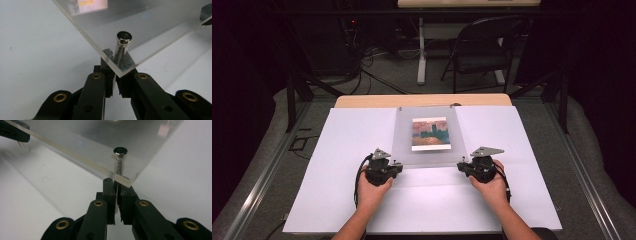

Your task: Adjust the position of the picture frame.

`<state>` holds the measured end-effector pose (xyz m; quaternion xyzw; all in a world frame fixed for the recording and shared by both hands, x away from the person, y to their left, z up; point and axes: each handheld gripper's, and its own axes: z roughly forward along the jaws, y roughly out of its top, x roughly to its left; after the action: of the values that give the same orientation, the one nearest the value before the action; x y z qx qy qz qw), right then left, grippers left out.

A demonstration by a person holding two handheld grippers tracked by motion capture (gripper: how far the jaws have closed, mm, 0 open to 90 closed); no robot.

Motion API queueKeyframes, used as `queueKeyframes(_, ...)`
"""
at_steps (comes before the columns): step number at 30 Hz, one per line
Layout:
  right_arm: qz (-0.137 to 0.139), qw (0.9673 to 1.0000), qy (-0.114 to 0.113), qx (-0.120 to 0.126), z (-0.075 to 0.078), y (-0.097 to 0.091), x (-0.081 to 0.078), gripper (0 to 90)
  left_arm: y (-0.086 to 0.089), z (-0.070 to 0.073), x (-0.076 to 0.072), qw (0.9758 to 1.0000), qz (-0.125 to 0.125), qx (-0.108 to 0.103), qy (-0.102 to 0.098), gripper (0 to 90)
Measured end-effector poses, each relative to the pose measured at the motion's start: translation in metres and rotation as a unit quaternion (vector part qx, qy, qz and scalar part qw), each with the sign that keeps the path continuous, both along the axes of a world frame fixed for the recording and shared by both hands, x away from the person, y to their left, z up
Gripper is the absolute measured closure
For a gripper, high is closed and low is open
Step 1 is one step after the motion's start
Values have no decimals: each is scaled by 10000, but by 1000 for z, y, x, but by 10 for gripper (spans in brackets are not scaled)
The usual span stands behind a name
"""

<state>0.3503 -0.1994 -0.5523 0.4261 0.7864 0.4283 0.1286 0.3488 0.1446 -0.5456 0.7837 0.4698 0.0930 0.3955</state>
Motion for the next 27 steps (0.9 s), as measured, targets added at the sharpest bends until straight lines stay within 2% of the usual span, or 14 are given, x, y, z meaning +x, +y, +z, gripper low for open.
queueKeyframes(7, 68, 9999, -6, -96, -3, 5, 1, 852, 2, -4, 3, 10000, 56, 31, 69, 843)
queueKeyframes(12, 77, 9998, 90, -159, -7, 6, 1, 847, 1, -9, 3, 9998, 63, 101, 139, 841)
queueKeyframes(19, 61, 9997, 184, -173, -9, 5, 1, 836, 2, -10, 3, 9999, 57, 58, 140, 834)
queueKeyframes(22, 39, 9996, 174, -229, -8, 5, 0, 820, 1, -10, 2, 9998, 75, 119, 118, 830)
queueKeyframes(27, 49, 9988, 103, -474, -4, 6, -5, 714, 1, -8, -3, 9995, 121, 284, 56, 717)
